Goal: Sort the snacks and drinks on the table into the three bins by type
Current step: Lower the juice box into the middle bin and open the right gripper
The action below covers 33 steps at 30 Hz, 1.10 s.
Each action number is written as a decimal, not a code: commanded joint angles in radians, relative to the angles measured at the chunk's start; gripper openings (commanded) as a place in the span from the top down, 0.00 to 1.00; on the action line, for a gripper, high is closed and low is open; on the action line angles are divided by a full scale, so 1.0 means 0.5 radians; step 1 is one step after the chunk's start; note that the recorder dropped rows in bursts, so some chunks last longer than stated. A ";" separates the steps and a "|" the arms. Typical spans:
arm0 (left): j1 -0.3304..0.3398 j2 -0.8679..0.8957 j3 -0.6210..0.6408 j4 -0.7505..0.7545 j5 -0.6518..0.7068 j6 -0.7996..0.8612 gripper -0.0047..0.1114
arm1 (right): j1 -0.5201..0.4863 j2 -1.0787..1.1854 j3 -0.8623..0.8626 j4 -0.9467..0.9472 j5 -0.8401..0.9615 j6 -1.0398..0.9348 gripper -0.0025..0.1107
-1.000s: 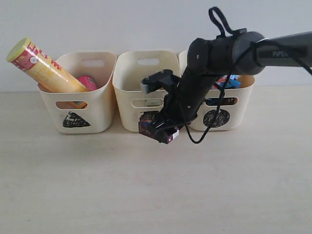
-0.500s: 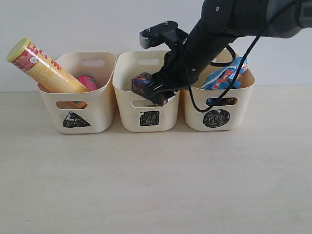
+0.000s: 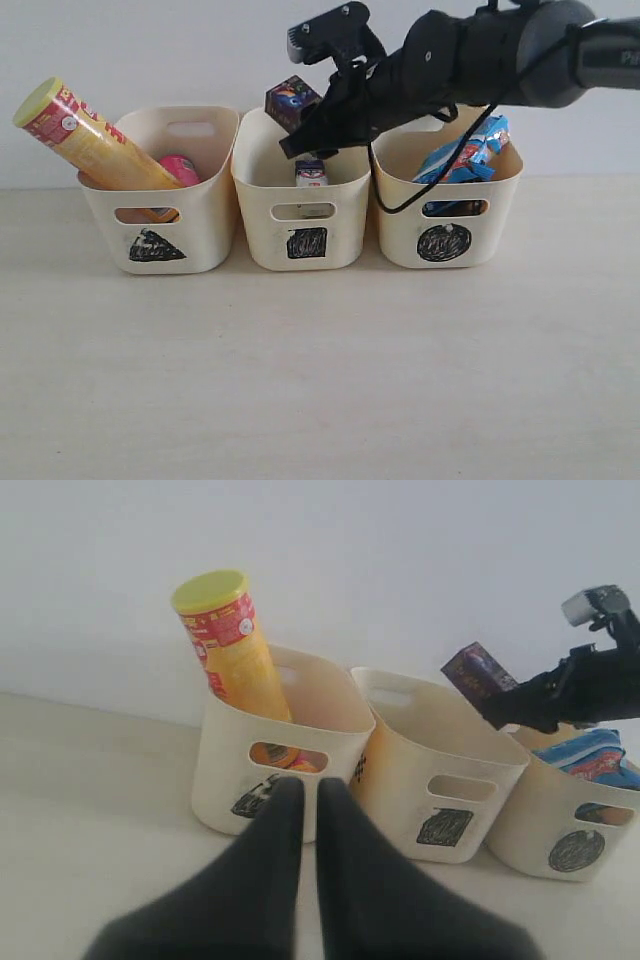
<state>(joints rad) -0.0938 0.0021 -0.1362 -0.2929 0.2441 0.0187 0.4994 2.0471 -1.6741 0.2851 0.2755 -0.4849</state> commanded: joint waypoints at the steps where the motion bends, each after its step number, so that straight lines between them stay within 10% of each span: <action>1: 0.007 -0.004 0.010 -0.031 -0.018 -0.007 0.92 | -0.004 0.126 -0.006 -0.012 -0.161 -0.029 0.98; 7: 0.007 -0.004 0.010 -0.031 -0.018 -0.007 0.92 | -0.004 0.220 -0.006 -0.012 -0.281 -0.008 0.94; 17: 0.007 -0.004 0.010 -0.031 -0.018 -0.007 0.92 | -0.004 0.227 -0.006 -0.012 -0.447 0.014 0.32; 28: 0.007 -0.004 0.010 -0.031 -0.018 -0.007 0.92 | -0.004 0.117 -0.006 -0.012 -0.346 0.024 0.33; 33: 0.007 -0.004 0.010 -0.031 -0.018 -0.007 0.92 | -0.004 0.013 -0.006 -0.012 -0.036 0.183 0.61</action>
<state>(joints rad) -0.0938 0.0021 -0.1362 -0.2965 0.2441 0.0187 0.4994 2.0882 -1.6723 0.2791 0.1628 -0.4399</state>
